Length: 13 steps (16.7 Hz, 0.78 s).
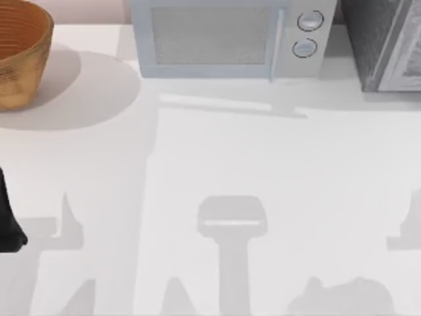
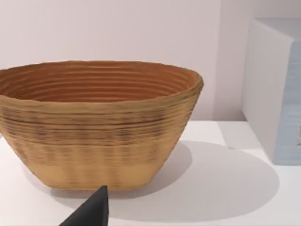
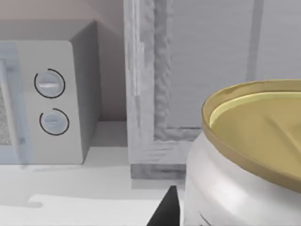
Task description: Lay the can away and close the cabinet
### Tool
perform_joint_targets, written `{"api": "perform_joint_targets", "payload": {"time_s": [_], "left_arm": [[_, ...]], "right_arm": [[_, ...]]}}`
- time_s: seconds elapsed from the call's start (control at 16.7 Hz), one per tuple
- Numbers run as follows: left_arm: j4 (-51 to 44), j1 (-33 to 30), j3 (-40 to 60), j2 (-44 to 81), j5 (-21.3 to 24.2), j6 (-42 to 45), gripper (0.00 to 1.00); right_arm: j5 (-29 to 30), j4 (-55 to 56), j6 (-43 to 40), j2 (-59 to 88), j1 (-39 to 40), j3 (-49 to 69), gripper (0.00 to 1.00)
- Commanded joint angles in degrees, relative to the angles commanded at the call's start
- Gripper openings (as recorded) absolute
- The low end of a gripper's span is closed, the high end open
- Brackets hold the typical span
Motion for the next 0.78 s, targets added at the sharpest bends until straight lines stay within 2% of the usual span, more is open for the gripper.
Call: {"api": "perform_joint_targets", "payload": {"time_s": [0.48,0.78], "left_arm": [[0.00,0.00,0.00,0.00,0.00,0.00,1.00],[0.00,0.00,0.00,0.00,0.00,0.00,1.00]], "right_arm": [[-0.06,-0.17,0.20,0.07,0.05,0.47,0.00],[1.13,-1.90,0.52,7.23,1.13,11.37,0.00]]}}
